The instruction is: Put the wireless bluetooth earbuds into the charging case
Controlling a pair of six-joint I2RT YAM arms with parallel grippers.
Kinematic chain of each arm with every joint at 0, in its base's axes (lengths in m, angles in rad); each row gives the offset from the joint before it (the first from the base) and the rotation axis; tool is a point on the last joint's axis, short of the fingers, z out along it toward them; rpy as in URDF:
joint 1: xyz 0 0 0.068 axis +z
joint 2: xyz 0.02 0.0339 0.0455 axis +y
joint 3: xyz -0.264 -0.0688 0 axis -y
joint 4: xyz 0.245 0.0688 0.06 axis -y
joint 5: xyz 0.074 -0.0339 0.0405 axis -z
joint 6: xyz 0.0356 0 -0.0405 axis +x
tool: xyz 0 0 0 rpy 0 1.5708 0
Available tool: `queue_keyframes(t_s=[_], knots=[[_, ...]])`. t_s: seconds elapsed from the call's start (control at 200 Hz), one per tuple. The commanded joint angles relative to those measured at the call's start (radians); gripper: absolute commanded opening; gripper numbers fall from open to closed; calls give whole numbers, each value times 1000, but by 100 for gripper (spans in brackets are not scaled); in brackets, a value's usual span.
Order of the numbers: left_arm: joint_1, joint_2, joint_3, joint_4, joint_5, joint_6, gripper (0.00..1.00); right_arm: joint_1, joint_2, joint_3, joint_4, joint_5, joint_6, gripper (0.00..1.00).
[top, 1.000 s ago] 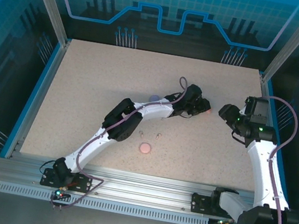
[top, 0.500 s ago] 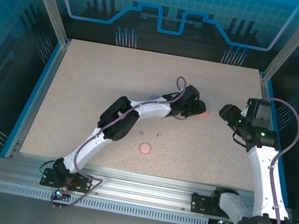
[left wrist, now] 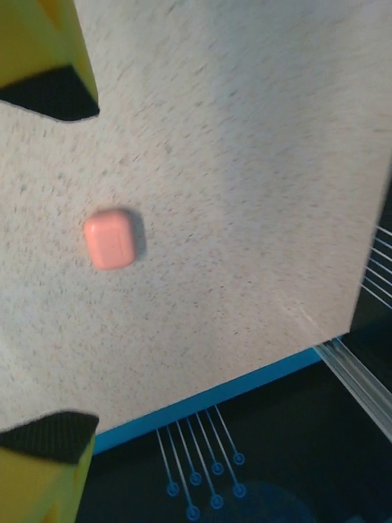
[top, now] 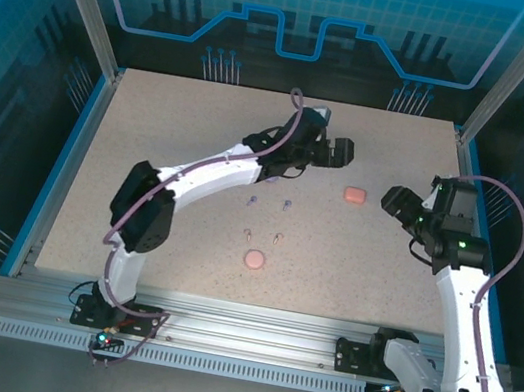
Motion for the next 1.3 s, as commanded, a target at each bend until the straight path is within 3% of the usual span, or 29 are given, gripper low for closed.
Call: queue_keyframes(t_s=[0.0,0.075,0.15,0.305,0.515,0.66,0.85,1.186,1.296], knots=[[4,-85,-61,-65,-106,192,99,-15,-12,-39,28,-39,-51,83],[7,-132,-102,-63,-182,234,99,-15,-16,-63,58,-54,-64,89],[17,-179,-155,-42,-245,272,99,-14,-26,-86,76,-57,-75,100],[43,-278,-248,-35,-320,322,99,11,-65,-146,110,-15,-81,100],[104,-435,-423,50,-391,260,99,106,-87,-184,109,23,-41,100],[176,-532,-531,87,-381,220,99,222,-65,-203,113,46,4,100],[283,-635,-626,63,-289,167,99,417,-17,-199,100,118,98,100],[367,-850,-895,146,-263,-93,99,747,184,-86,29,237,181,96],[374,-913,-954,114,-247,-120,99,827,296,-24,17,258,182,94]])
